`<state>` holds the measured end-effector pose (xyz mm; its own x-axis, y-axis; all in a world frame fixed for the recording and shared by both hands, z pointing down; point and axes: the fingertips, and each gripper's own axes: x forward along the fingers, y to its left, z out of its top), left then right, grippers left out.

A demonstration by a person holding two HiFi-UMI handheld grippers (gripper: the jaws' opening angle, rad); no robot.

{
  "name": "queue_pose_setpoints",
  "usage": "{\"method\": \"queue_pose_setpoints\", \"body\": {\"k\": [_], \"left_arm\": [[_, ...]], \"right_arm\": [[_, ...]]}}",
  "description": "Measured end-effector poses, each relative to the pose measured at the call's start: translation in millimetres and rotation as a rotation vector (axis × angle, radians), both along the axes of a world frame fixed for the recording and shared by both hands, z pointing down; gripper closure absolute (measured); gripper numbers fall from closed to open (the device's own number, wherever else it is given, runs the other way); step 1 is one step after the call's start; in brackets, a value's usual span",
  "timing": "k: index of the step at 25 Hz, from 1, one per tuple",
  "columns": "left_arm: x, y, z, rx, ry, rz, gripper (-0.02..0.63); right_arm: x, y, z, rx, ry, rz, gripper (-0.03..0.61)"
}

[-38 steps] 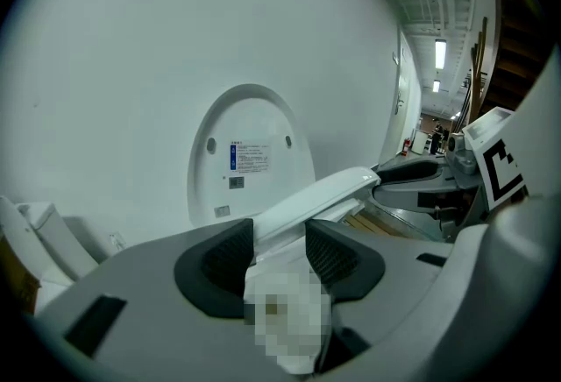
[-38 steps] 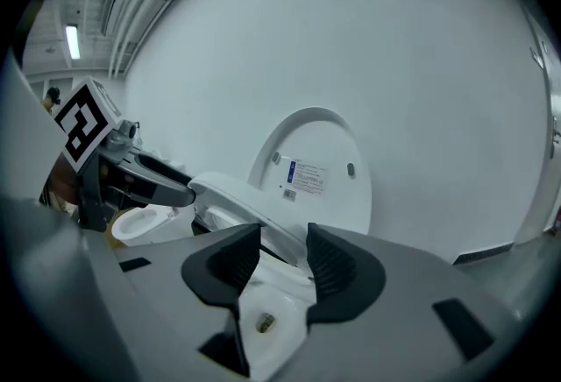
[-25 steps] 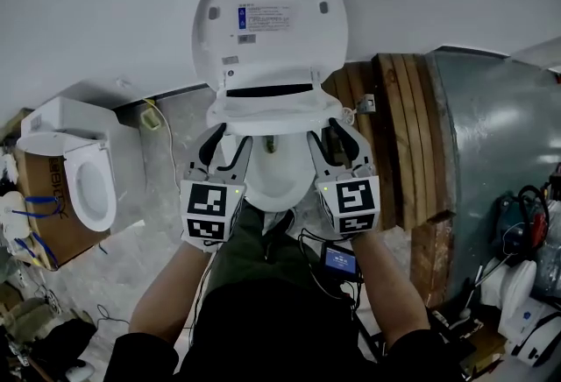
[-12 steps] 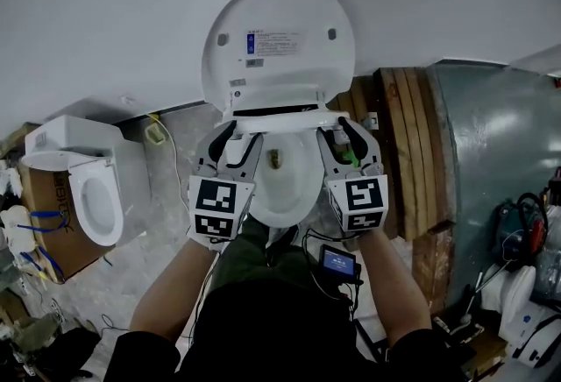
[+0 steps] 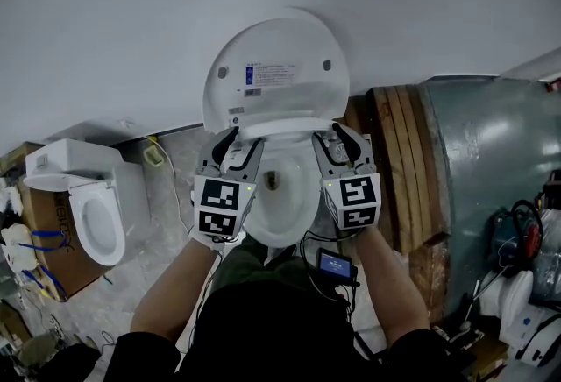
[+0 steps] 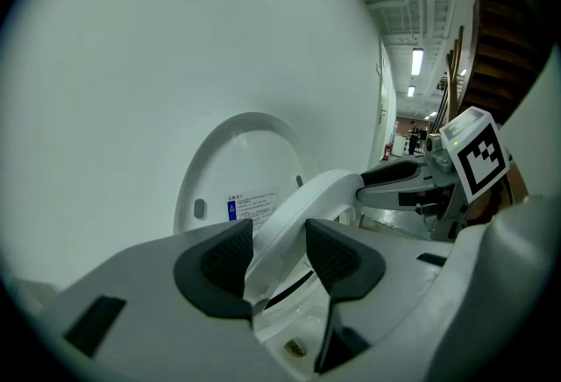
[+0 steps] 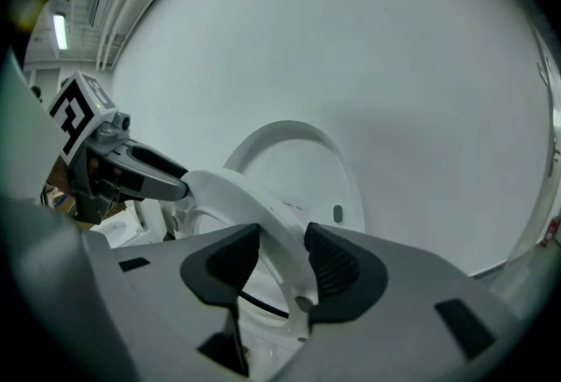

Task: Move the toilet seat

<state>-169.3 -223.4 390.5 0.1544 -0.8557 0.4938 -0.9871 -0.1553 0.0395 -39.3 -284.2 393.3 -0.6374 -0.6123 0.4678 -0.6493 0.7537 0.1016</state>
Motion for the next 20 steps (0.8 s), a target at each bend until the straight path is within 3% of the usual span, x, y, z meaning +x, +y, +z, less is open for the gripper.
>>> {"method": "queue_pose_setpoints", "body": {"k": [20], "left_arm": [[-30,-65,-10,-0.026,0.023,0.0,0.417]], "right_arm": [[-32,-63,-10,-0.038,0.033,0.046,0.383]]}}
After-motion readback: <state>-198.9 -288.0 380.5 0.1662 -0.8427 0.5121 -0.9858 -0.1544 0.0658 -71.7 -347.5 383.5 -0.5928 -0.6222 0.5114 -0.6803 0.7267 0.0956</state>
